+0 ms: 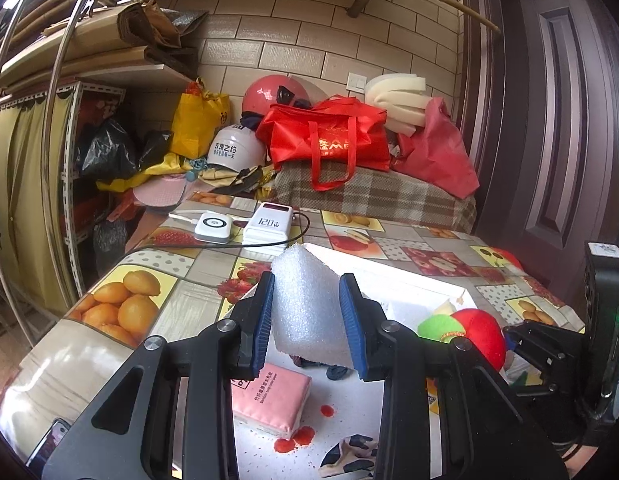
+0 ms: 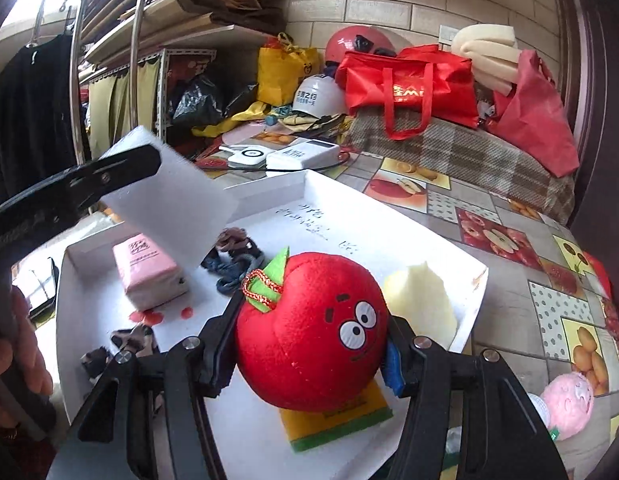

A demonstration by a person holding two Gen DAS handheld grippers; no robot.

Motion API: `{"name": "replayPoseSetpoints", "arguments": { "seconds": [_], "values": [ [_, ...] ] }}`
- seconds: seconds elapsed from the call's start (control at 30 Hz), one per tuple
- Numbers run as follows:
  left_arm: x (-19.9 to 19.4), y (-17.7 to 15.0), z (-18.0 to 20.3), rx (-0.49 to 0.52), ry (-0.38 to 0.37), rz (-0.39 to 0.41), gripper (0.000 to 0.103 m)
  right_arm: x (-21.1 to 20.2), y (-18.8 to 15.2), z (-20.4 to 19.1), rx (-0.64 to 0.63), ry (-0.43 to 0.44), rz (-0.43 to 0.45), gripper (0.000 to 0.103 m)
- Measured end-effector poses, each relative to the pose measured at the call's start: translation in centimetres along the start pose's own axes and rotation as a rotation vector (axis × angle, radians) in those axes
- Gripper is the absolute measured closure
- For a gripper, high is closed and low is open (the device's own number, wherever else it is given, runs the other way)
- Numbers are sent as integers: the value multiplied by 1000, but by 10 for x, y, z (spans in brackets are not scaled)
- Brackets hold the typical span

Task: Organize soft objects
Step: 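Carry the foam strip and red apple plush over the white box with both tools, then open the left tool to drop the foam strip while the right tool drops the apple plush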

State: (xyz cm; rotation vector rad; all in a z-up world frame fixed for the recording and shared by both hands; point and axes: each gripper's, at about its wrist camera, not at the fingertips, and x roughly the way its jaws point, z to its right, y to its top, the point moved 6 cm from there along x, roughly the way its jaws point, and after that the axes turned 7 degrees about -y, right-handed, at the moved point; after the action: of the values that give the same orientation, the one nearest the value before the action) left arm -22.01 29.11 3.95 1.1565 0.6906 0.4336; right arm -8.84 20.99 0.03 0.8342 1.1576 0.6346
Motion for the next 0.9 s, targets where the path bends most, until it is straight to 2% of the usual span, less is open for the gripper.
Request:
{"name": "replayPoseSetpoints", "arguments": {
  "seconds": [0.23,0.27,0.3,0.33,0.37,0.4,0.43,0.57,0.9],
  "values": [
    [3,-4,12,60,4,-12,69,-15,4,-5,-24,-16,76,43],
    [3,-4,13,69,7,-11,68,-17,5,-6,-28,-19,82,39],
    [3,-4,14,77,18,-10,64,-18,5,-6,-30,-22,89,28],
    [2,-4,15,85,32,-7,48,-19,6,-5,-30,-28,94,15],
    [1,-3,15,91,48,-1,35,-20,7,-4,-29,-35,100,15],
    [-1,-4,15,96,62,8,13,-21,7,-4,-30,-39,107,15],
    [-2,-3,15,102,79,15,0,-22,8,-3,-31,-42,112,14],
    [-3,-4,11,104,103,17,0,-25,9,-2,-30,-59,130,5],
    [-4,-3,7,90,109,21,0,-31,10,3,-12,-75,164,5]
  ]
}}
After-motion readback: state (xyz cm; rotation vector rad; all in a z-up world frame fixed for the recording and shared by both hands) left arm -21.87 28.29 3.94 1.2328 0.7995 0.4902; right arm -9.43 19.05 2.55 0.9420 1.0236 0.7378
